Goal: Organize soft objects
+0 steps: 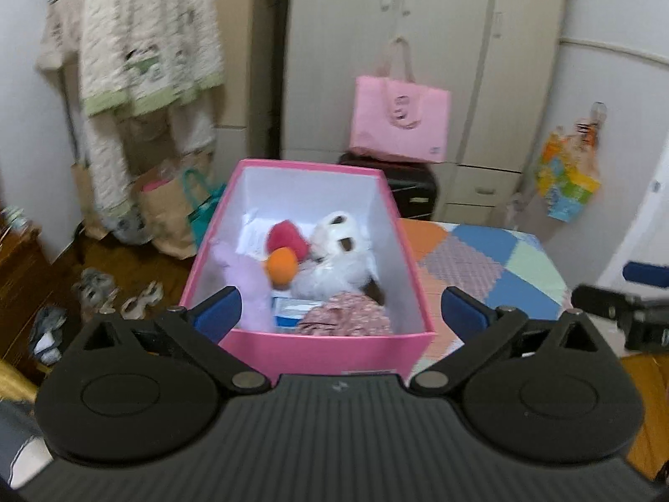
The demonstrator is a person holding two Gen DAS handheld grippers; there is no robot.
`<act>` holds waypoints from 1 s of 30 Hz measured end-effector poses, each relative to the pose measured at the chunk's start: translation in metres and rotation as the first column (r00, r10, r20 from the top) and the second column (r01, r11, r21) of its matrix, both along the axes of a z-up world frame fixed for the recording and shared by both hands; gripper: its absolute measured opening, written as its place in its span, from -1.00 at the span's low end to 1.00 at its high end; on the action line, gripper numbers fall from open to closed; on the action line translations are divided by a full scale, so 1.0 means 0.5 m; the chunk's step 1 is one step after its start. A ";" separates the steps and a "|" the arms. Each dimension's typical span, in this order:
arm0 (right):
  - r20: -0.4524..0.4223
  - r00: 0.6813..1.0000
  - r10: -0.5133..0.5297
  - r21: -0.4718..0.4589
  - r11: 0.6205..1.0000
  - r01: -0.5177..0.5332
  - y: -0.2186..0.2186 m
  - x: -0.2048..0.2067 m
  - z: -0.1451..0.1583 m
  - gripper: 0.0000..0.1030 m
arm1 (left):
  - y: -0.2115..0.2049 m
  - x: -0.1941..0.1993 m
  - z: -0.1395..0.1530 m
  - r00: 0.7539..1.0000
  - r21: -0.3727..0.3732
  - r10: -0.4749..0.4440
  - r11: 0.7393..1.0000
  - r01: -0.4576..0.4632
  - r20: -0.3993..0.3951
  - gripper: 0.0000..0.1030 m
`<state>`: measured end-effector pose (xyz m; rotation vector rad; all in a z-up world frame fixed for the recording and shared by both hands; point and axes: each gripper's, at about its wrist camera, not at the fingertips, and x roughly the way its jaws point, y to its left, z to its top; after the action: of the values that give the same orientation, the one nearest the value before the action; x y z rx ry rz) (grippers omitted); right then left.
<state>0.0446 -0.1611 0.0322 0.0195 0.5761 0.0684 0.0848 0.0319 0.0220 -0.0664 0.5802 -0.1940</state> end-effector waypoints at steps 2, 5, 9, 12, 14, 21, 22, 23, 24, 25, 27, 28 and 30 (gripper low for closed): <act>0.016 1.000 -0.026 -0.004 1.000 0.026 -0.005 -0.018 0.004 1.00 | -0.005 -0.009 -0.007 1.000 0.003 -0.009 1.000 0.009 0.000 1.00; 0.048 0.998 -0.050 0.009 0.999 0.049 -0.005 -0.046 0.012 1.00 | -0.023 -0.017 -0.018 1.000 0.028 -0.015 0.999 0.016 -0.011 1.00; 0.089 0.995 -0.049 -0.020 0.999 0.051 0.018 -0.092 0.015 1.00 | -0.042 -0.032 -0.029 1.000 0.048 -0.018 0.999 0.018 -0.001 1.00; 0.124 0.989 -0.075 -0.079 0.993 0.085 0.034 -0.116 0.017 1.00 | -0.047 -0.049 -0.031 1.000 0.049 -0.019 0.999 0.018 0.014 1.00; 0.130 0.988 -0.088 -0.085 0.991 0.099 0.036 -0.127 0.017 1.00 | -0.052 -0.061 -0.029 0.999 0.062 -0.010 0.998 0.008 0.030 1.00; 0.109 0.977 -0.182 -0.063 0.980 0.189 0.004 -0.142 0.004 1.00 | -0.059 -0.087 -0.025 0.998 0.065 -0.022 0.998 0.018 0.057 1.00; 0.105 0.976 -0.192 -0.060 0.978 0.199 0.000 -0.142 0.002 1.00 | -0.061 -0.089 -0.027 0.998 0.069 -0.022 0.997 0.018 0.058 1.00; 0.103 0.975 -0.198 -0.059 0.977 0.205 -0.003 -0.143 0.000 1.00 | -0.063 -0.090 -0.027 0.998 0.073 -0.022 0.997 0.018 0.057 1.00; 0.100 0.974 -0.205 -0.059 0.976 0.211 -0.006 -0.144 -0.001 1.00 | -0.065 -0.090 -0.028 0.998 0.077 -0.023 0.997 0.018 0.055 1.00; 0.101 0.973 -0.209 -0.059 0.975 0.216 -0.006 -0.146 -0.003 1.00 | -0.068 -0.093 -0.030 0.998 0.086 -0.025 0.996 0.019 0.058 1.00; 0.118 0.967 -0.227 -0.055 0.971 0.234 -0.007 -0.153 -0.003 1.00 | -0.071 -0.100 -0.033 0.997 0.104 -0.028 0.994 0.021 0.068 1.00; 0.124 0.965 -0.232 -0.055 0.969 0.240 -0.005 -0.154 -0.004 1.00 | -0.072 -0.104 -0.034 0.997 0.104 -0.023 0.994 0.016 0.070 1.00; 0.121 0.967 -0.222 -0.065 0.971 0.231 0.000 -0.153 -0.006 1.00 | -0.072 -0.109 -0.036 0.997 0.104 -0.018 0.995 0.011 0.073 1.00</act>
<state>-0.0321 -0.1609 0.0291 0.0050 0.4595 -0.1754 0.0305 -0.0041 0.0041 0.0452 0.5164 -0.1796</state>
